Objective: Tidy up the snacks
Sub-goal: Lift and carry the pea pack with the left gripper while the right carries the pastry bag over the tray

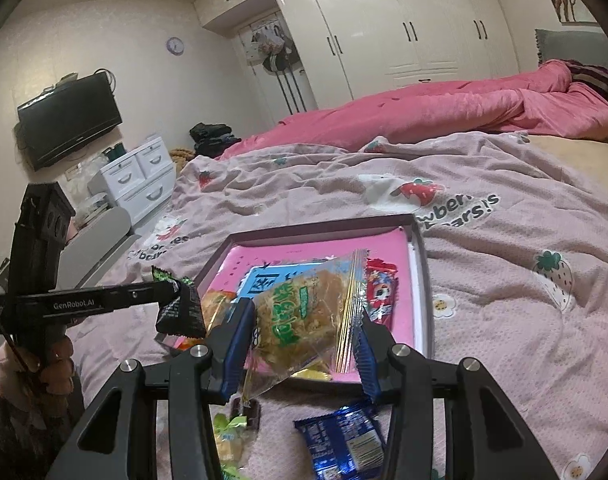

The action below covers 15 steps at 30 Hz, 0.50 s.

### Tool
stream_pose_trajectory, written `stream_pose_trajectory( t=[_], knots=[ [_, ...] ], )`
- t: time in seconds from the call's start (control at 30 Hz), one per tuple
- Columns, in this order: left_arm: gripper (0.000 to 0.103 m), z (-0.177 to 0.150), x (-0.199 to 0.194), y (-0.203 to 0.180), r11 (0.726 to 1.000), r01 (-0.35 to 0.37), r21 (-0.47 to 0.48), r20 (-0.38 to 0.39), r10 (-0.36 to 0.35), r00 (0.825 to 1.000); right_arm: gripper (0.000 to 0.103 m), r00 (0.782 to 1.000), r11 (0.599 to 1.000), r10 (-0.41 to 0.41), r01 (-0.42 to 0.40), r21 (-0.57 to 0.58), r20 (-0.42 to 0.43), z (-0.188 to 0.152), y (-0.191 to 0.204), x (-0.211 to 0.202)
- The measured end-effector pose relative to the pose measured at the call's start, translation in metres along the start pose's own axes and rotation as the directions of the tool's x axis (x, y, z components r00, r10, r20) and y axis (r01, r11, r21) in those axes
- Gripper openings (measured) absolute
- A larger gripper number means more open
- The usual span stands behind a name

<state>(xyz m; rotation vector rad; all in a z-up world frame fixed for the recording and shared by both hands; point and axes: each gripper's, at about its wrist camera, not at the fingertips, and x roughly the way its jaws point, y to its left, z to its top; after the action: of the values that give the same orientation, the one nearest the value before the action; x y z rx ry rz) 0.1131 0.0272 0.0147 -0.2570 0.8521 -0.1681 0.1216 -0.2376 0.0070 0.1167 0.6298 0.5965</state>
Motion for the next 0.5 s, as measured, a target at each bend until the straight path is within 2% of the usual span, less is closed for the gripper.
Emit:
stream_pose_trajectory(
  t=[0.5],
  knots=[
    [0.014,-0.005,0.037,0.004,0.997,-0.082,0.008,-0.048,0.082,0.995,0.047,0.996,0.998,-0.057,0.060,0.030,-0.068,-0.002,-0.018,0.024]
  ],
)
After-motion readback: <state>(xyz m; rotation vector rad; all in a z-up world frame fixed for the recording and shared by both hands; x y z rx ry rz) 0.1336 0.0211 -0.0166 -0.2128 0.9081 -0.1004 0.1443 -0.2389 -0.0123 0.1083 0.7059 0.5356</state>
